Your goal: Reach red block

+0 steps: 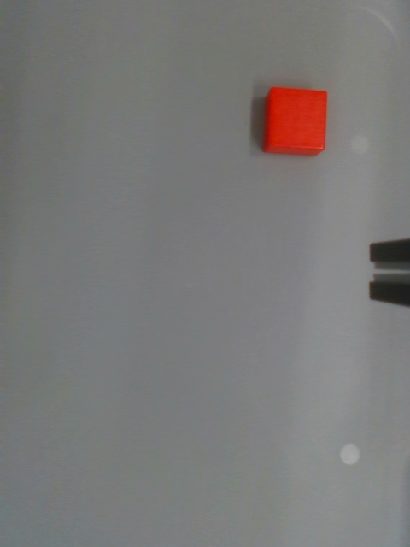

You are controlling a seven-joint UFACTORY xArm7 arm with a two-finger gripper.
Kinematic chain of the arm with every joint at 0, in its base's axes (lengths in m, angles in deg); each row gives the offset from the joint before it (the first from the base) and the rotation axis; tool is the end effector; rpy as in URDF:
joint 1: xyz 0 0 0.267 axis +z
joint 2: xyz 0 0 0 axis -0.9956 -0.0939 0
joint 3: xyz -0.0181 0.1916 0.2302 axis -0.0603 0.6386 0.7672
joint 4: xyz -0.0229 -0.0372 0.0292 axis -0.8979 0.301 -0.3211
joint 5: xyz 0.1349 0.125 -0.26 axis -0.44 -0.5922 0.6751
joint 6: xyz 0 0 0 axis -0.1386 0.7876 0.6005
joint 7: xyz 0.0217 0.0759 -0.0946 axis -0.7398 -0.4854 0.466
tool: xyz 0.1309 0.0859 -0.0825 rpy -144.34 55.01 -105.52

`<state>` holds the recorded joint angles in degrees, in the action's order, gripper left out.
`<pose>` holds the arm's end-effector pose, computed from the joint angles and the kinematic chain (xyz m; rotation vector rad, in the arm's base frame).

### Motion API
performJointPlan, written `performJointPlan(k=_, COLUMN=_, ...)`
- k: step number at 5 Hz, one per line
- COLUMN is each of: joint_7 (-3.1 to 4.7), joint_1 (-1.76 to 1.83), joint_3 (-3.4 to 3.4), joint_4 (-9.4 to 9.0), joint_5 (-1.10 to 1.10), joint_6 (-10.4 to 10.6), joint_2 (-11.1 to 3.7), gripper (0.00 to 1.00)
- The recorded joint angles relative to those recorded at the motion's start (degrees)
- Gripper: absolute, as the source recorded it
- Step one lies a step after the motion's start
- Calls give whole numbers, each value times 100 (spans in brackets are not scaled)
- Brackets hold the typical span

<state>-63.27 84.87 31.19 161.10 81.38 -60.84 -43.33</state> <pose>0.4380 0.0058 0.2908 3.1195 0.0890 -0.1514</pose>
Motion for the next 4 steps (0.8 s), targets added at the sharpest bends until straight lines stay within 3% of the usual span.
performJointPlan(k=1, joint_7=5, joint_1=-34, joint_3=-32, joint_4=-150, joint_5=13, joint_6=216, joint_2=-41, gripper=0)
performJointPlan(k=2, joint_7=5, joint_1=-34, joint_3=-32, joint_4=-150, joint_5=13, joint_6=216, joint_2=-41, gripper=0)
performJointPlan(k=3, joint_7=10, joint_1=-69, joint_3=-66, joint_4=-310, joint_5=28, joint_6=446, joint_2=-84, gripper=0)
performJointPlan(k=4, joint_7=10, joint_1=-69, joint_3=-66, joint_4=-310, joint_5=28, joint_6=446, joint_2=-84, gripper=0)
